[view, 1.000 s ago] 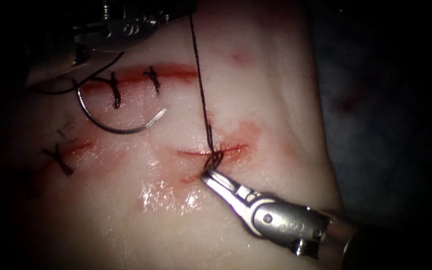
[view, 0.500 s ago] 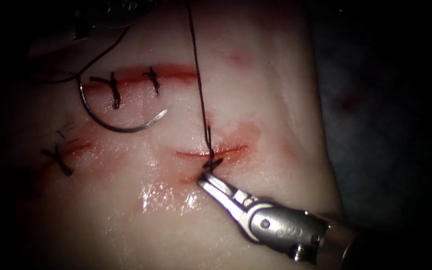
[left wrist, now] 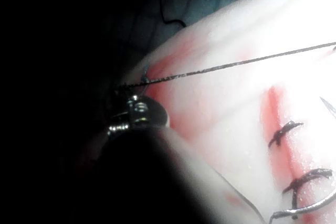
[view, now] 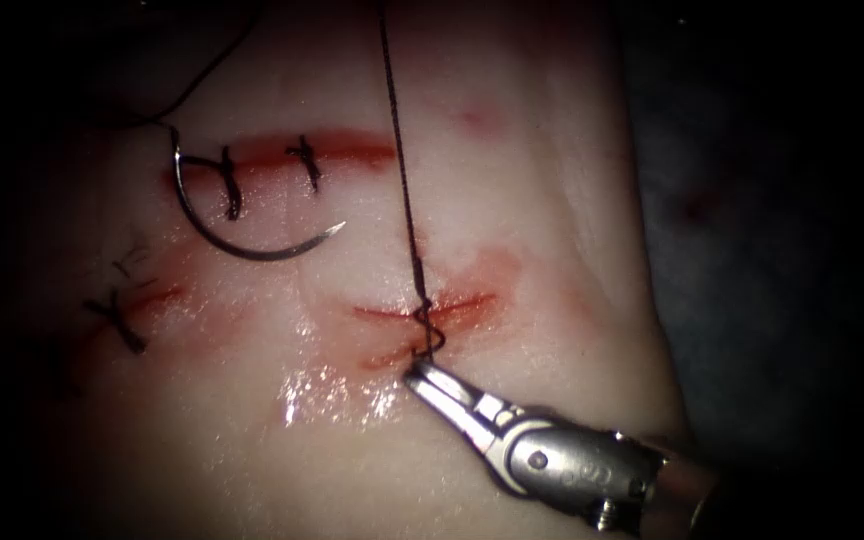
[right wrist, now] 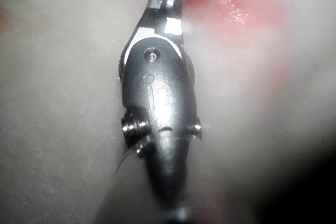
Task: Wound Closure
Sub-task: Pull downwards with right driver and upwards with left driver to tighten knot
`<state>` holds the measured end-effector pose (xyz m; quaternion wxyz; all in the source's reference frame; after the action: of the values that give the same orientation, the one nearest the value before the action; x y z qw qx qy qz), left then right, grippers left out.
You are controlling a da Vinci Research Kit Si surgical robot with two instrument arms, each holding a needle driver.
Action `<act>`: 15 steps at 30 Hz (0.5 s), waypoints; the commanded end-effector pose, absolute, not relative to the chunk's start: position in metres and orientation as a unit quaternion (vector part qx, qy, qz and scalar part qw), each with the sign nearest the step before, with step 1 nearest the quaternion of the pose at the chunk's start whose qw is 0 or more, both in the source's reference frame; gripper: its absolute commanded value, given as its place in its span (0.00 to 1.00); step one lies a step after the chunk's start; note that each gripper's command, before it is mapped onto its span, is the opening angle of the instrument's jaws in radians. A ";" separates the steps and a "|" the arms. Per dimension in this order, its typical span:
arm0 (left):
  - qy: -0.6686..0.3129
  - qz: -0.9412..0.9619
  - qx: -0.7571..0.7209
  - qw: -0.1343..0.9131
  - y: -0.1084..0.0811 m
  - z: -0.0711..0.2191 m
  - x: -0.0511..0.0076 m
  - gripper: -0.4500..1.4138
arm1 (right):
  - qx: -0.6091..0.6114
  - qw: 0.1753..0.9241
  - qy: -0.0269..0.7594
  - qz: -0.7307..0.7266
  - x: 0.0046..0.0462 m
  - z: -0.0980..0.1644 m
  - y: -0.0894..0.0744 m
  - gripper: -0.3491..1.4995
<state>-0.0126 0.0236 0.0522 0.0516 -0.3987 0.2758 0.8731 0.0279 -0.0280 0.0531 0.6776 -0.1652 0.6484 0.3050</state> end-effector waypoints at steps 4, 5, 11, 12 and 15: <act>0.284 0.868 -0.403 0.058 0.025 0.053 -0.0128 0.00 | -0.165 0.679 0.649 0.302 0.0286 0.054 -0.029 0.00; 0.285 0.866 -0.406 0.061 0.025 0.053 -0.0128 0.00 | -0.165 0.680 0.648 0.301 0.0286 0.054 -0.029 0.00; 0.294 0.852 -0.424 0.091 0.026 0.054 -0.0125 0.00 | -0.169 0.683 0.646 0.297 0.0287 0.055 -0.029 0.00; 0.299 0.847 -0.428 0.103 0.027 0.054 -0.0124 0.00 | -0.169 0.683 0.646 0.297 0.0287 0.055 -0.029 0.00; 0.313 0.833 -0.437 0.133 0.027 0.055 -0.0123 0.00 | -0.169 0.683 0.646 0.297 0.0288 0.055 -0.030 0.00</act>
<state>-0.0119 0.0264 0.0549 0.1370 -0.4371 0.3129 0.8320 0.0281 -0.0296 0.0545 0.6831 -0.1704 0.6456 0.2961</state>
